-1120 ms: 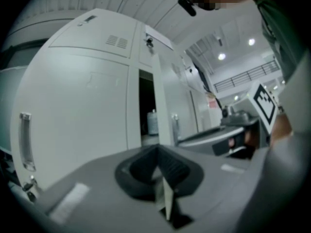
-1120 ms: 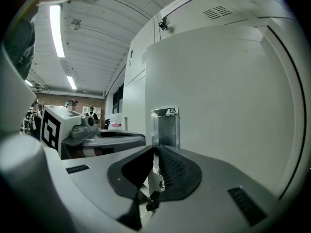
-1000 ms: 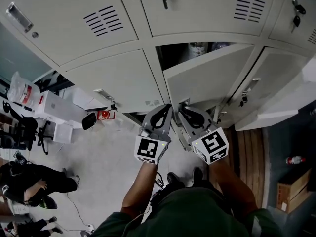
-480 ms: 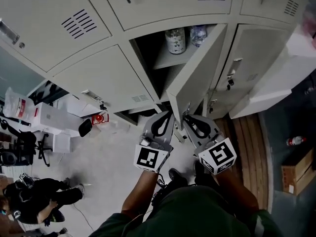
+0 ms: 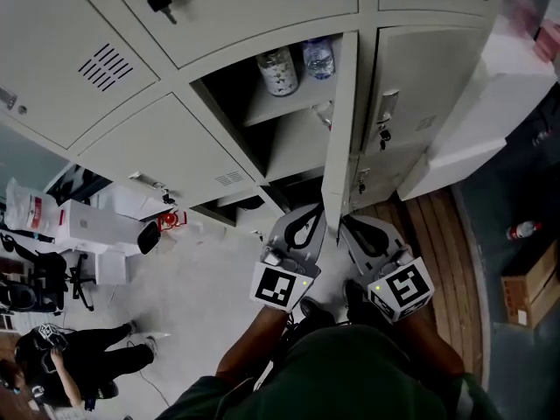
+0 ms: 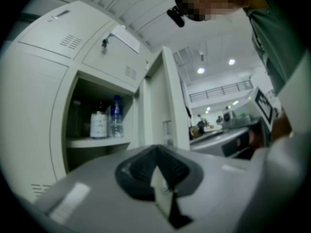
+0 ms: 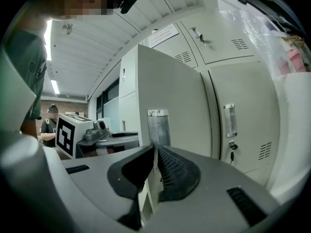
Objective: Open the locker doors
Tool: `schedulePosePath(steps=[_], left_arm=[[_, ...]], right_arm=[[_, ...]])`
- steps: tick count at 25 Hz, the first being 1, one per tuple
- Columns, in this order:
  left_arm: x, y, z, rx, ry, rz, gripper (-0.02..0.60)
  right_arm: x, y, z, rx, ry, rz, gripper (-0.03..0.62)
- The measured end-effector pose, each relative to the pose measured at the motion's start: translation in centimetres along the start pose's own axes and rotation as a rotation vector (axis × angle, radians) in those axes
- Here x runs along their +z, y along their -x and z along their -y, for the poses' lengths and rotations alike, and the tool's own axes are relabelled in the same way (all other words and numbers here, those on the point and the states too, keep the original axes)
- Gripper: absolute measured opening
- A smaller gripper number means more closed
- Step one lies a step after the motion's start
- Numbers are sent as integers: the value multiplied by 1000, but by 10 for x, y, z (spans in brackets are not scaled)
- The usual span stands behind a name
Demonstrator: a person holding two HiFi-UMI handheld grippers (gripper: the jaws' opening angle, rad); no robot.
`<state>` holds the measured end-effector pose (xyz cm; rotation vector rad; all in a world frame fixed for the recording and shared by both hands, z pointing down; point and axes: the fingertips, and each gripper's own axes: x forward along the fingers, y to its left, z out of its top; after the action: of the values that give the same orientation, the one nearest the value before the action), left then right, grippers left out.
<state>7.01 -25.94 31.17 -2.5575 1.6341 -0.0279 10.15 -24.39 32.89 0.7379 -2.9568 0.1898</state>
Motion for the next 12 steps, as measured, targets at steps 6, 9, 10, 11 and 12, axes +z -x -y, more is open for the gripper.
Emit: schedulePosePath(steps=[6,9,10,11,12], left_arm=[[1,-21,40,-78,-28,-19,-2],[0,-32,58,-111,-48,-34,-2],[0,-35,63,-120,-52,-36,-2],[1,-39,68,-127,-53,-37,-2],[1,-42,73,-132,-53,-38,-2]], right_arm=[[-2,34,28,-63,-12,-1,15],[4,49,42,-80,-12,14,15],[5,54,46,-85,-12,20,15],[6,59,51,-91,-13,25,15],[6,64,55,-98,-16,27,15]])
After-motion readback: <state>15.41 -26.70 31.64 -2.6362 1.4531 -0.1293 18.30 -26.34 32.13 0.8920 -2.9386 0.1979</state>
